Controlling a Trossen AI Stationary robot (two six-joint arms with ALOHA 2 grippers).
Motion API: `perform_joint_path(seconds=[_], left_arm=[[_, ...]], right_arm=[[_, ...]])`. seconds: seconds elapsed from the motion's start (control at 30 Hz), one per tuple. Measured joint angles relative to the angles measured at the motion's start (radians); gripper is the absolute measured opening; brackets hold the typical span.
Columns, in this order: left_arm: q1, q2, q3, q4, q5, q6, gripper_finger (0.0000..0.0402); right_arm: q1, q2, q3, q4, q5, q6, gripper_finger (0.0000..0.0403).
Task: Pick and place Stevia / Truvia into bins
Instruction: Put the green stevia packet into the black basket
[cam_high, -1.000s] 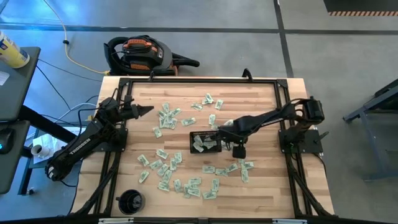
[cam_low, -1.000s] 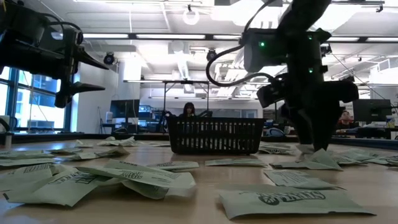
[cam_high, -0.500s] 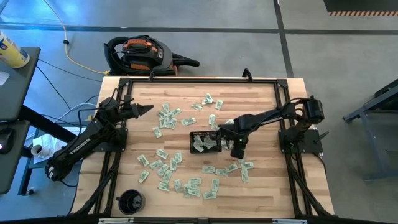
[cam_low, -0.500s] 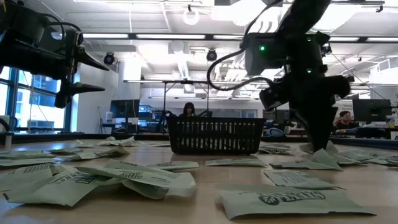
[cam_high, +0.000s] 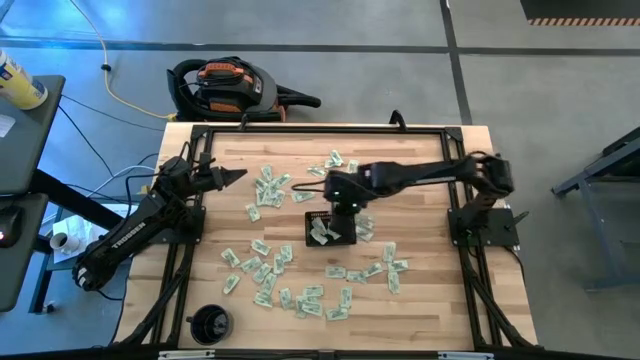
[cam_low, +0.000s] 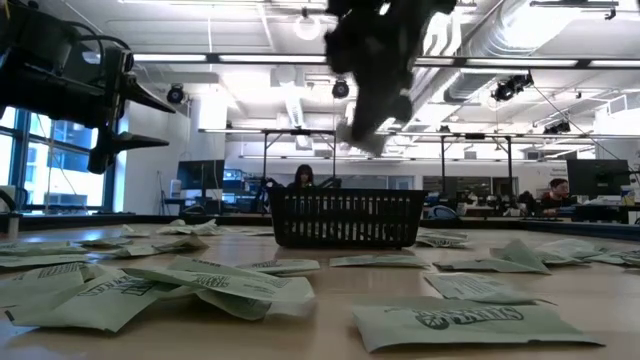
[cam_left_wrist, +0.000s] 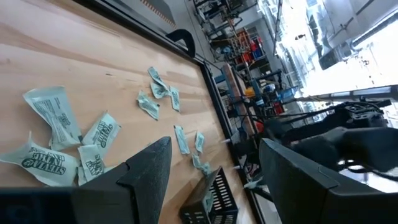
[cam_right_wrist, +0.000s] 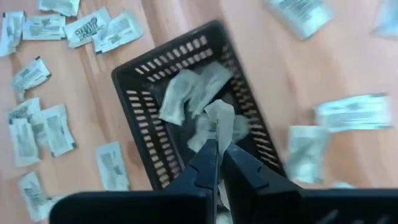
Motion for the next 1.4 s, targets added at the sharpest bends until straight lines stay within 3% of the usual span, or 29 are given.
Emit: perform_joint_path(seconds=[0.2, 0.3, 0.5, 0.7, 0.83, 1.0, 1.13, 1.4], left_arm=[[0.0, 0.0, 0.0, 0.001, 0.051, 0.0, 0.0278], [0.0, 0.0, 0.0, 0.002, 0.101, 0.0, 0.0278], [0.0, 0.0, 0.0, 0.003, 0.14, -0.001, 0.0278], [0.0, 0.0, 0.0, 0.002, 0.139, 0.0, 0.0278], [0.0, 0.0, 0.0, 0.002, 0.139, 0.005, 0.0278], [0.0, 0.0, 0.0, 0.002, 0.139, 0.008, 0.0278], [0.0, 0.0, 0.0, 0.004, 0.162, 0.004, 0.0278], [0.0, 0.02, 0.024, 0.126, 0.19, -0.003, 0.0267]], right_arm=[[0.01, 0.128, 0.035, -0.001, -0.135, 0.067, 0.0022], [0.034, 0.152, 0.054, -0.01, -0.14, 0.093, 0.004], [0.071, 0.149, 0.13, -0.12, -0.014, 0.101, 0.0095], [0.129, 0.146, 0.186, -0.381, 0.183, 0.089, 0.0143], [0.167, 0.145, 0.096, -0.484, 0.159, 0.151, 0.0164], [0.224, 0.09, -0.122, -0.374, 0.007, 0.364, 0.0174], [0.281, 0.013, -0.244, -0.208, -0.039, 0.573, 0.017], [0.322, -0.104, -0.266, -0.091, 0.218, 0.783, 0.017]])
